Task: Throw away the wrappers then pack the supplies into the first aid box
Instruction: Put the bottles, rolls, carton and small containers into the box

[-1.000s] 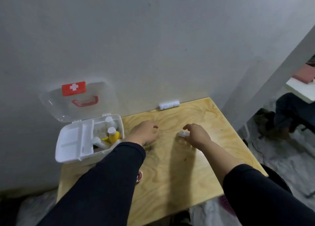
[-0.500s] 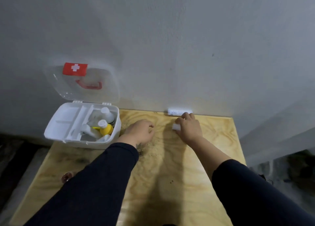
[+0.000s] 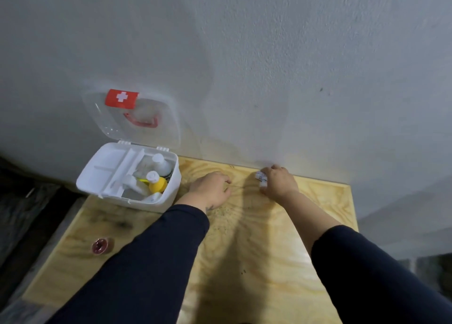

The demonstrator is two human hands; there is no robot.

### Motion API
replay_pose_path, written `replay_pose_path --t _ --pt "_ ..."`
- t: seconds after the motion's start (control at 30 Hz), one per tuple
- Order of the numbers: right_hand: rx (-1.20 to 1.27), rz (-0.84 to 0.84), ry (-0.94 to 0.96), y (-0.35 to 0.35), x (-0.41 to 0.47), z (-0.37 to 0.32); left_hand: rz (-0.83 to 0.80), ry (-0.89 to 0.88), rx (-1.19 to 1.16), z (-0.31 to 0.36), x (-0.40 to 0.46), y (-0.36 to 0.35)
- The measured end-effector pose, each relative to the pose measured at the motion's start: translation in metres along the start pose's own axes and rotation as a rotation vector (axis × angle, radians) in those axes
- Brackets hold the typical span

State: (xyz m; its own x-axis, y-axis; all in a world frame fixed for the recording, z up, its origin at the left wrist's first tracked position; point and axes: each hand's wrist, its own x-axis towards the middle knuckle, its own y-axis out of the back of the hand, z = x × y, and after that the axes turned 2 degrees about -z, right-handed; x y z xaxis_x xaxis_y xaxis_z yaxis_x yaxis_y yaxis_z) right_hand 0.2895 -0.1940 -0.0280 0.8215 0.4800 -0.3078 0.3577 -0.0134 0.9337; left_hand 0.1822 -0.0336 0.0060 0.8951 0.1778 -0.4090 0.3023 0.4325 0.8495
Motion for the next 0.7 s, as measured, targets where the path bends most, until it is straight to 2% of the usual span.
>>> replay_pose_path --t 0.2,0.4,0.7 --pt "0.111 -0.03 -0.067 0.0 -0.013 -0.003 -0.011 -0.02 0.007 0.005 0.0 0.002" --pt "0.31 0.023 -0.104 0.018 -0.025 -0.021 0.001 -0.059 0.037 0.005 -0.006 0.018" --pt "0.412 0.083 -0.036 0.067 -0.037 -0.091 0.14 -0.083 0.021 -0.032 -0.03 0.073"
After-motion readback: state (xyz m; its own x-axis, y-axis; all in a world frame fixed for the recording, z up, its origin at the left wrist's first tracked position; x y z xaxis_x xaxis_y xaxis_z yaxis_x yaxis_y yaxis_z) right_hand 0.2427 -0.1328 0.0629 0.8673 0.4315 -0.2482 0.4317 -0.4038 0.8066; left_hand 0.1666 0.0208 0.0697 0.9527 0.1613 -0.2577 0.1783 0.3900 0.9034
